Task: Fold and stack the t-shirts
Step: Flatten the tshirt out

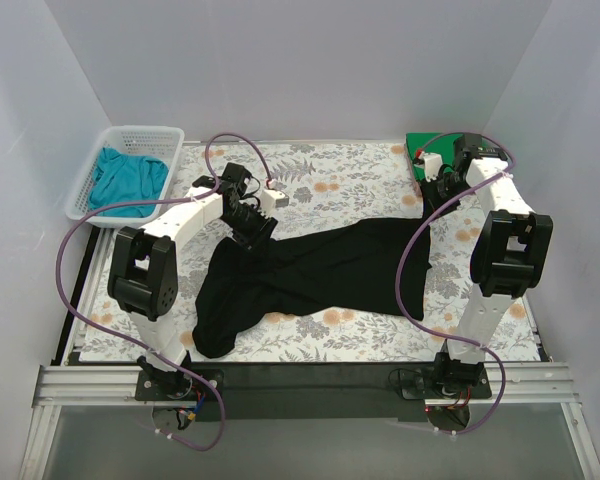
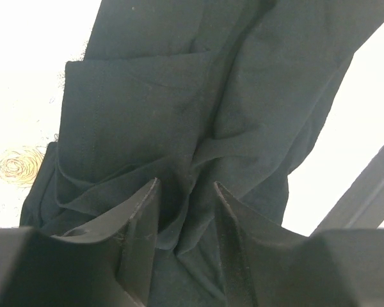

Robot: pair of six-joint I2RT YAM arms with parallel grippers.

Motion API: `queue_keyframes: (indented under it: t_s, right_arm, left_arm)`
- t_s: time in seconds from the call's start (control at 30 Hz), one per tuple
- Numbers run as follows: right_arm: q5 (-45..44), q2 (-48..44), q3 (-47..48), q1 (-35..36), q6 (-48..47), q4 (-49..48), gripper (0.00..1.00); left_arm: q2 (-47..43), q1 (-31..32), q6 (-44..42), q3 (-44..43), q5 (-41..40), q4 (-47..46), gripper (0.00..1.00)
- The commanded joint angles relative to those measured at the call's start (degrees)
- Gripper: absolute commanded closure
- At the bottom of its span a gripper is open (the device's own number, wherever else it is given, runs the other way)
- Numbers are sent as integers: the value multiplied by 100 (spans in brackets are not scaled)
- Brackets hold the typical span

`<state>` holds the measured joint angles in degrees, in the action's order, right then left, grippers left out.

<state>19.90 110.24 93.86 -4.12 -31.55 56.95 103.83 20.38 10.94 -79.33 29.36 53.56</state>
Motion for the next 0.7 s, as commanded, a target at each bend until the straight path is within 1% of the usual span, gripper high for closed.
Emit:
queue_keyframes:
  t_s: [0.0, 0.07, 0.13, 0.27, 0.43, 0.47, 0.5, 0.57, 0.6, 0.63, 0.67]
  right_arm:
    - [84, 33, 9, -27, -35, 71, 99]
    - [75, 24, 9, -27, -44, 71, 99]
    - [58, 16, -9, -27, -44, 71, 99]
    - [58, 24, -17, -19, -44, 71, 99]
    - [58, 42, -17, -27, -35, 62, 99]
    - [66, 42, -17, -27, -35, 71, 99]
    - [58, 42, -26, -27, -27, 62, 99]
    - [58, 33, -17, -27, -35, 71, 99]
    - [58, 33, -9, -27, -35, 71, 99]
    - [49, 33, -9, -27, -35, 71, 99]
    - [32, 33, 9, -27, -35, 71, 99]
  left_arm:
    - [41, 18, -92, 32, -27, -65, 62]
    - [32, 10, -83, 58, -71, -100, 58]
    - [41, 18, -83, 75, -141, -144, 57]
    - [6, 45, -92, 128, -308, -249, 57]
    - [-65, 80, -83, 207, -396, -364, 61]
    - [-82, 89, -74, 225, -423, -399, 63]
    - [-100, 80, -57, 268, -458, -460, 69]
    - [-109, 89, -22, 278, -467, -478, 76]
    - [-109, 89, -4, 278, -441, -478, 89]
    - [-135, 89, 13, 269, -414, -469, 96]
    - [-161, 63, 161, 252, -388, -461, 100]
